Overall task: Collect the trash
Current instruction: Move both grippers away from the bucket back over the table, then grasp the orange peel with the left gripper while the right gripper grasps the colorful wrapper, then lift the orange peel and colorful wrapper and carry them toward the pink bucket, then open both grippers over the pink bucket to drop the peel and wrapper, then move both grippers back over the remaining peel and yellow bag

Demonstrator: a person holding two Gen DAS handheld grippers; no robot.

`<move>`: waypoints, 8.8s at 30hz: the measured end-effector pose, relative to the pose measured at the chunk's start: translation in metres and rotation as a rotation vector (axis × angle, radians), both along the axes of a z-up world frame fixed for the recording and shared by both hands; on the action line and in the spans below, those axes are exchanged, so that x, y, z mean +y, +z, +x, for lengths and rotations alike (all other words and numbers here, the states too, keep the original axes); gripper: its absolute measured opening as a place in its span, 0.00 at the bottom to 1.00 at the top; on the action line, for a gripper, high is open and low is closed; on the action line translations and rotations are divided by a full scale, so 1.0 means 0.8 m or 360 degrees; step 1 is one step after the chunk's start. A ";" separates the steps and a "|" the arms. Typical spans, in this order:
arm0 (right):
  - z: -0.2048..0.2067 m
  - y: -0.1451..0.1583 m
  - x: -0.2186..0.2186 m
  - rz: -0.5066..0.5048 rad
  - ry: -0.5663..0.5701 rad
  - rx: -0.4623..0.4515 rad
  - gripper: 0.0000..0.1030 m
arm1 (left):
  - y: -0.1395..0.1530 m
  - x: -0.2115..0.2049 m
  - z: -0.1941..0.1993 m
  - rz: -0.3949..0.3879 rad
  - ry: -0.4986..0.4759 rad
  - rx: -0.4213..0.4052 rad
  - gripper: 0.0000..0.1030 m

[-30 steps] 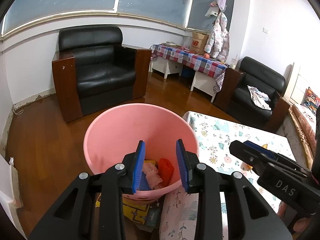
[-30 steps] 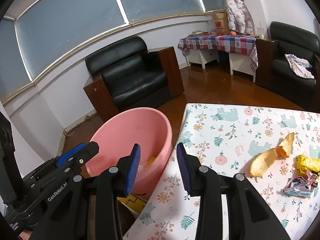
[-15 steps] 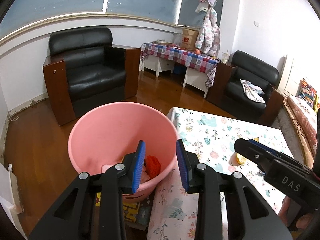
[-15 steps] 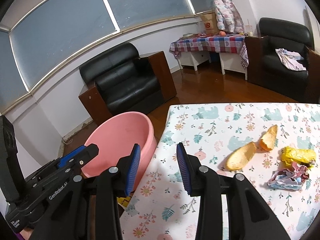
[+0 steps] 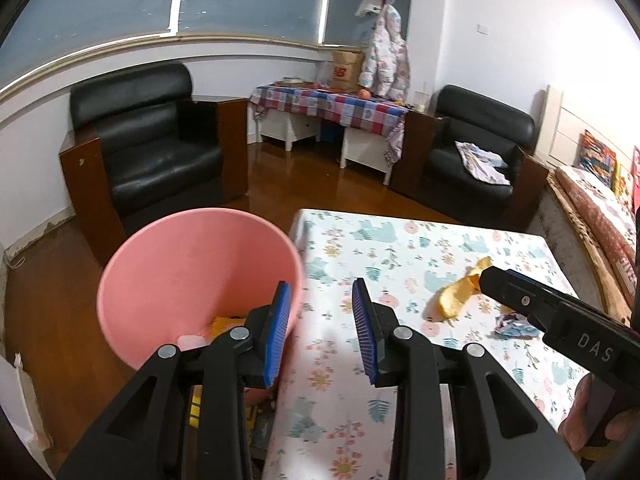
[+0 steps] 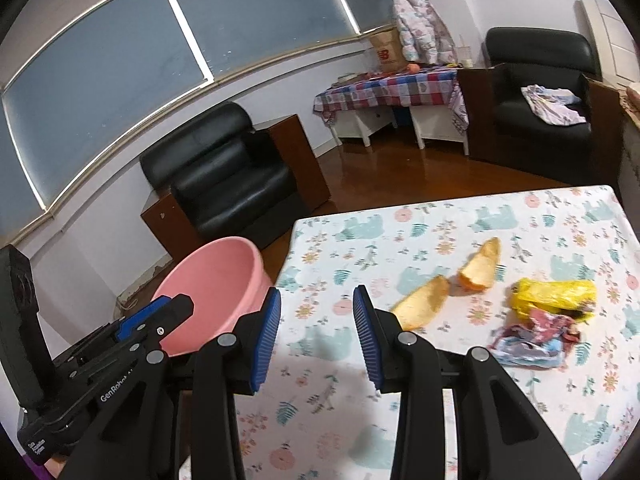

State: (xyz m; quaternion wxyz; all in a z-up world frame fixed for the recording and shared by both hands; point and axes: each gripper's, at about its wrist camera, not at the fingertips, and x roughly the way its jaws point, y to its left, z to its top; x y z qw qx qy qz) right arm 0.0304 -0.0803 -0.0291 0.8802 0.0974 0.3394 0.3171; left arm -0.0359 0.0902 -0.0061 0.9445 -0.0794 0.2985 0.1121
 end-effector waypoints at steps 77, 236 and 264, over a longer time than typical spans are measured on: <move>0.095 -0.108 -0.154 -0.0111 -0.0246 0.0478 0.45 | -0.082 -0.109 0.099 -0.0204 -0.0443 0.0276 0.03; 0.023 -0.062 0.281 -0.0448 0.0546 -0.0095 0.38 | -0.064 0.171 -0.022 -0.0159 0.0492 0.0087 0.37; 0.000 -0.021 0.135 -0.0330 0.0227 -0.0292 0.43 | -0.025 0.081 -0.006 -0.0083 0.0260 0.0033 0.37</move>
